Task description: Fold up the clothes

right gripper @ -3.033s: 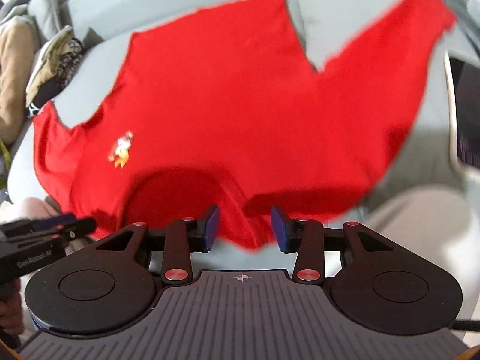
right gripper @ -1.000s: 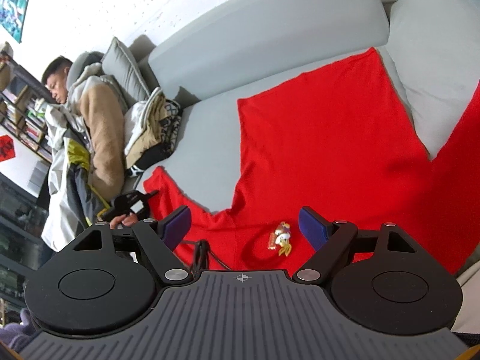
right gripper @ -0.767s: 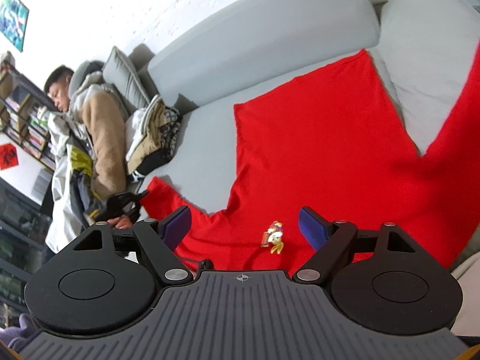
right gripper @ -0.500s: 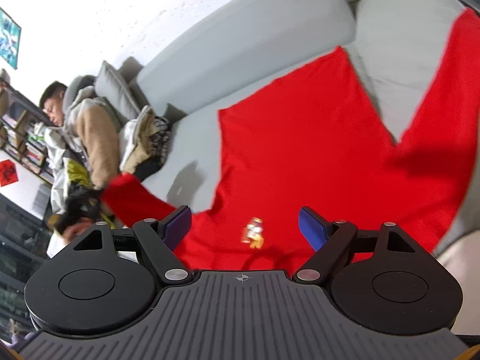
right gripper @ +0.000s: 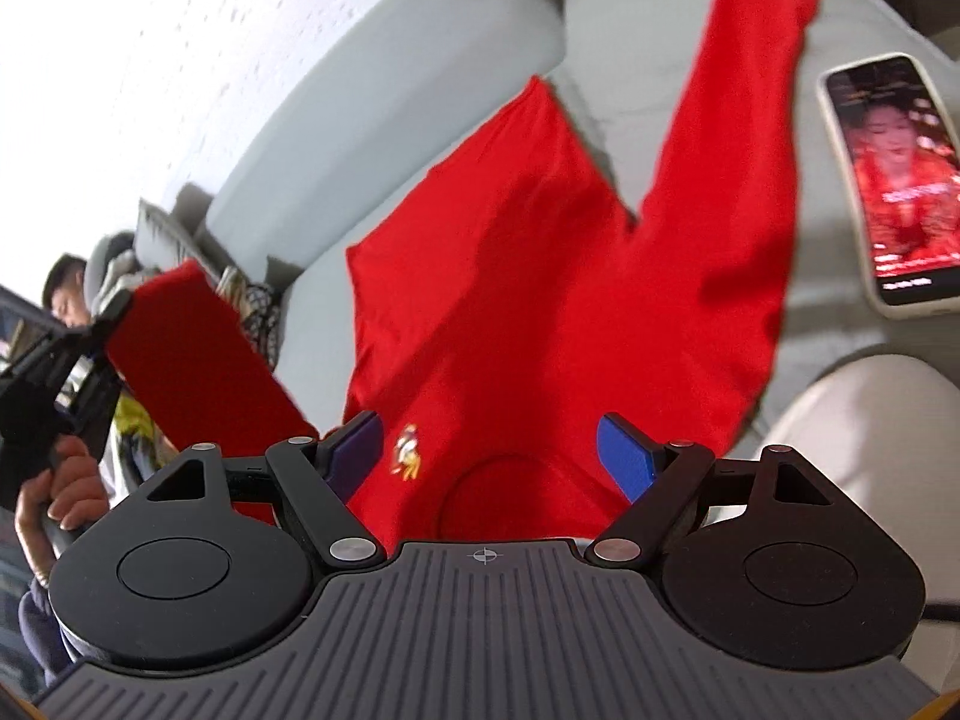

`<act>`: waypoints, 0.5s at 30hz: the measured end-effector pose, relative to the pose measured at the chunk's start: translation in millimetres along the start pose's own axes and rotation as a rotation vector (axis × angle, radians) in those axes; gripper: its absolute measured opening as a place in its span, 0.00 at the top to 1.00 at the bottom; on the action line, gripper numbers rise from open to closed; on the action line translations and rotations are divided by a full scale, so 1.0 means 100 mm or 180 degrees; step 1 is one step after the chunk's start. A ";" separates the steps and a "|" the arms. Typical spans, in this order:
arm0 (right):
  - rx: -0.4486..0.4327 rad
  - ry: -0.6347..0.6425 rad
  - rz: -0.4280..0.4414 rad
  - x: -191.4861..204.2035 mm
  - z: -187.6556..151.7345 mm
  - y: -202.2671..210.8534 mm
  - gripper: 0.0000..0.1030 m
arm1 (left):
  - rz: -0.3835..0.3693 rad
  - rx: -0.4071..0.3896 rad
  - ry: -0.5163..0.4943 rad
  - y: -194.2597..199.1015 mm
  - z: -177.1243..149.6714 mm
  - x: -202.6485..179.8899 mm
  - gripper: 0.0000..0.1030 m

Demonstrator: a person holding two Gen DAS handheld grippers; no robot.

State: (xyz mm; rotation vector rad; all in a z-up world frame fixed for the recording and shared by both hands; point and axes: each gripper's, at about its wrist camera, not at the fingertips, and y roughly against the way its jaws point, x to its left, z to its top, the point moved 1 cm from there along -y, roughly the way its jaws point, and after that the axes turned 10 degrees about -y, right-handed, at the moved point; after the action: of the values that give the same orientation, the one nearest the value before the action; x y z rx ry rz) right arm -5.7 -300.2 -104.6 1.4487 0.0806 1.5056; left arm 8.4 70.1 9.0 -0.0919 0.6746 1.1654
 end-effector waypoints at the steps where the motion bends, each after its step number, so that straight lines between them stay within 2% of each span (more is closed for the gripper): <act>1: -0.0025 -0.0038 0.0008 -0.06 0.01 0.03 0.19 | -0.0041 0.0075 -0.0024 -0.12 -0.10 -0.13 1.00; 3: -0.0073 -0.0105 0.0001 -0.17 0.03 0.07 0.19 | -0.0073 0.0251 -0.0129 -0.38 -0.35 -0.36 1.00; 5: -0.0114 -0.0169 -0.0024 -0.27 0.04 0.11 0.19 | 0.0035 0.0572 -0.0350 -0.65 -0.68 -0.50 0.97; 6: -0.0115 -0.0183 -0.0043 -0.31 0.05 0.12 0.19 | 0.0090 0.0733 -0.0461 -0.79 -0.85 -0.57 0.89; 7: -0.0117 -0.0197 -0.0062 -0.35 0.06 0.13 0.19 | 0.0160 0.0933 -0.0597 -0.93 -1.02 -0.64 0.65; 8: -0.0118 -0.0210 -0.0080 -0.38 0.06 0.13 0.19 | 0.0290 0.1289 -0.0836 -1.09 -1.23 -0.70 0.51; 9: -0.0109 -0.0222 -0.0097 -0.41 0.07 0.13 0.19 | 0.0420 0.1685 -0.1113 -1.23 -1.45 -0.74 0.51; 11: -0.0095 -0.0235 -0.0132 -0.46 0.09 0.13 0.19 | 0.0545 0.2259 -0.1550 -1.38 -1.77 -0.76 0.49; 13: -0.0087 -0.0234 -0.0164 -0.47 0.11 0.10 0.19 | 0.0558 0.2575 -0.1784 -1.39 -1.95 -0.75 0.48; 14: -0.0086 -0.0234 -0.0179 -0.47 0.11 0.08 0.19 | 0.0552 0.2712 -0.1904 -1.38 -2.03 -0.75 0.44; 15: -0.0082 -0.0228 -0.0195 -0.47 0.11 0.07 0.19 | 0.0508 0.2760 -0.2036 -1.30 -2.06 -0.76 0.41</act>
State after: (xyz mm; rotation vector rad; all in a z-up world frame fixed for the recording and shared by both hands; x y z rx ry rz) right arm -11.3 -341.0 -130.6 1.4653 0.0613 1.3992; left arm 13.9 -129.0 -150.3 1.0387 0.5602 0.8882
